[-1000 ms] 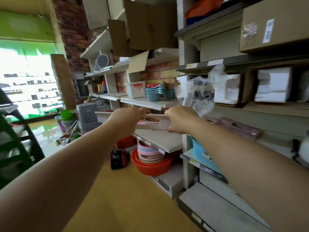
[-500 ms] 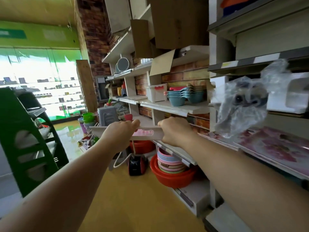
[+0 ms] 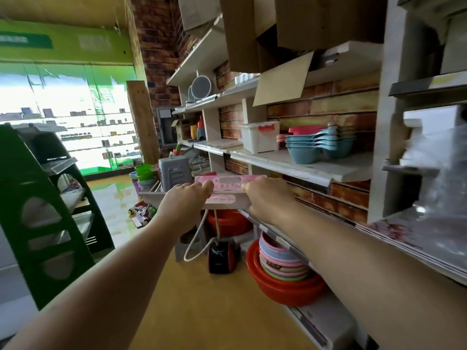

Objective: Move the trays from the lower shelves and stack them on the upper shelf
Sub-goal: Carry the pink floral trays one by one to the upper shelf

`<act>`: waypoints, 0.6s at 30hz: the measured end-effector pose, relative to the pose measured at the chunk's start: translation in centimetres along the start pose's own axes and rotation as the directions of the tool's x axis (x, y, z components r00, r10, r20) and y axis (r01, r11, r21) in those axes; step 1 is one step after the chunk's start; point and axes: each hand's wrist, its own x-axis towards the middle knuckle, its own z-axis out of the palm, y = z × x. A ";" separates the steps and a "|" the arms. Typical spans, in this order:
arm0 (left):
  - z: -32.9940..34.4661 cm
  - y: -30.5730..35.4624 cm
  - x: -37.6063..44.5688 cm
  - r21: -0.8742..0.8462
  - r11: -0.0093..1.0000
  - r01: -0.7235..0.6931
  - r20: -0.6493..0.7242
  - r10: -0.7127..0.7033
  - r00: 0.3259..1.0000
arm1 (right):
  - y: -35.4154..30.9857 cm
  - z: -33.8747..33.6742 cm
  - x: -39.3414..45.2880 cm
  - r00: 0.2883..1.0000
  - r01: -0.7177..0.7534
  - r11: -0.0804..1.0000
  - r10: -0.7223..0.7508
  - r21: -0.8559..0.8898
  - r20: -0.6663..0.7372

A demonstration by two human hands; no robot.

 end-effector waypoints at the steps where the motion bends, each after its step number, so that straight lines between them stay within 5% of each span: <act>1: 1.1 -0.5 1.0 0.006 1.000 0.002 0.002 -0.002 1.000 | 0.2 1.0 1.3 1.000 0.013 1.000 -0.013 0.000 0.003; 18: 16.3 -11.1 24.4 0.100 0.977 0.186 -0.021 -0.185 0.982 | 6.2 15.8 31.0 0.994 0.105 0.993 -0.104 0.050 -0.032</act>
